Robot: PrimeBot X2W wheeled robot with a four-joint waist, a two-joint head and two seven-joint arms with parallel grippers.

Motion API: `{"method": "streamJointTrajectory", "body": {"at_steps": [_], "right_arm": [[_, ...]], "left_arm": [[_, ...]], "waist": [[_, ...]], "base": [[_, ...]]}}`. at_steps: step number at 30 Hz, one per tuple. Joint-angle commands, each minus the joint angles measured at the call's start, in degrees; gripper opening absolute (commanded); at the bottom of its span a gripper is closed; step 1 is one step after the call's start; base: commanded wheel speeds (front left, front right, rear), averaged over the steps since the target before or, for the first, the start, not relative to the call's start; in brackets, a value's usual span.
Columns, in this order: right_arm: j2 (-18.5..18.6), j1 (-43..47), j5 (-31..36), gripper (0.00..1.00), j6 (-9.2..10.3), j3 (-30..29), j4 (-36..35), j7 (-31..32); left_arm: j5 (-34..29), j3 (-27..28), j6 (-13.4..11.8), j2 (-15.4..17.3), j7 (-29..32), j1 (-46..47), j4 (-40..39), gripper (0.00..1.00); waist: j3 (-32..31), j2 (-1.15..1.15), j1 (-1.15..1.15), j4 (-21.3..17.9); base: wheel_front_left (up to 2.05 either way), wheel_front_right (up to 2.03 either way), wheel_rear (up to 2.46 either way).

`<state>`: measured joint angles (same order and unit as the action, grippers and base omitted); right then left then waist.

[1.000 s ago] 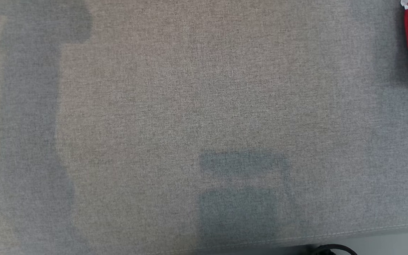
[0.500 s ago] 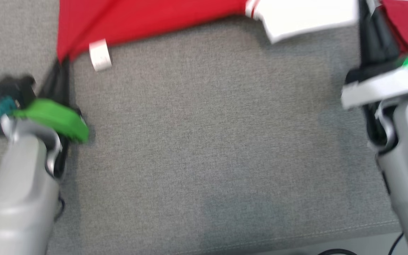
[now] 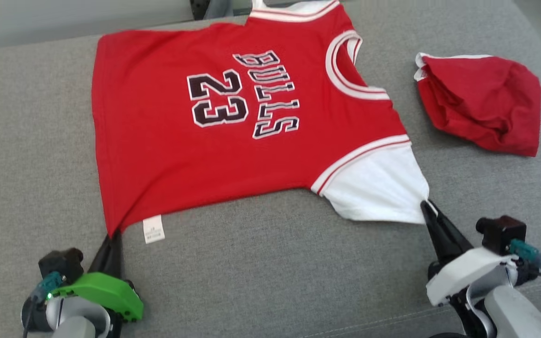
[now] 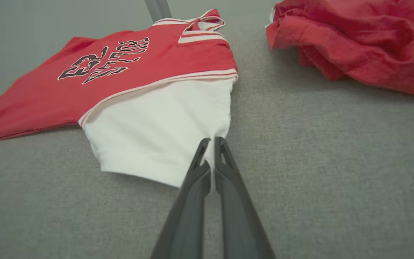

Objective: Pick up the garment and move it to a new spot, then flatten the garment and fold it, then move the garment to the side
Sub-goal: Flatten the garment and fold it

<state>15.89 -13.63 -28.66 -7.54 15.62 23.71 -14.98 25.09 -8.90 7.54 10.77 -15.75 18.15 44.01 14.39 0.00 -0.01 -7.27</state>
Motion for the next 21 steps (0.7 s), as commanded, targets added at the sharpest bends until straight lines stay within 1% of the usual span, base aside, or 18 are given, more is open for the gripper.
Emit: {"method": "streamJointTrajectory", "body": {"at_steps": [1,5,7,10,16,21], "right_arm": [[0.9,2.8,-1.0,0.0,0.11,1.2,1.1,-0.2],[2.3,7.2,-2.3,0.0,0.11,3.9,3.9,-0.2],[3.0,9.1,-3.0,0.0,0.11,4.3,4.5,-0.2],[3.8,12.1,-3.2,0.0,0.12,3.3,5.2,-0.2],[4.1,16.2,-3.2,0.0,0.12,2.3,4.7,-0.2],[4.5,16.8,-3.4,0.0,0.11,1.6,2.4,-0.2]], "left_arm": [[-0.5,0.1,-0.1,-0.8,1.1,-5.9,2.3,0.0],[-1.4,-0.6,-0.1,-1.4,1.1,-11.1,2.5,0.0],[-2.3,-1.9,-0.1,-1.2,1.1,-13.2,2.4,0.0],[-3.2,-4.7,-0.1,-0.4,1.1,-15.8,2.0,0.0],[-2.6,-3.9,-0.1,0.5,1.0,-19.7,1.9,0.0],[-2.6,-2.9,-0.1,0.4,0.8,-20.5,-1.3,0.0]], "waist": [[-8.0,0.0,0.01,-2.3],[-11.9,0.0,0.01,-2.1],[-13.2,0.0,0.01,-1.8],[-14.5,0.0,0.01,-1.0],[-15.9,0.0,0.01,0.1],[-15.8,0.0,0.01,1.0]], "base": [[0.0,0.0,0.0],[0.0,0.0,0.0],[0.0,0.0,0.0],[0.0,0.0,0.0],[0.0,0.0,0.0],[0.0,0.0,0.0]]}}
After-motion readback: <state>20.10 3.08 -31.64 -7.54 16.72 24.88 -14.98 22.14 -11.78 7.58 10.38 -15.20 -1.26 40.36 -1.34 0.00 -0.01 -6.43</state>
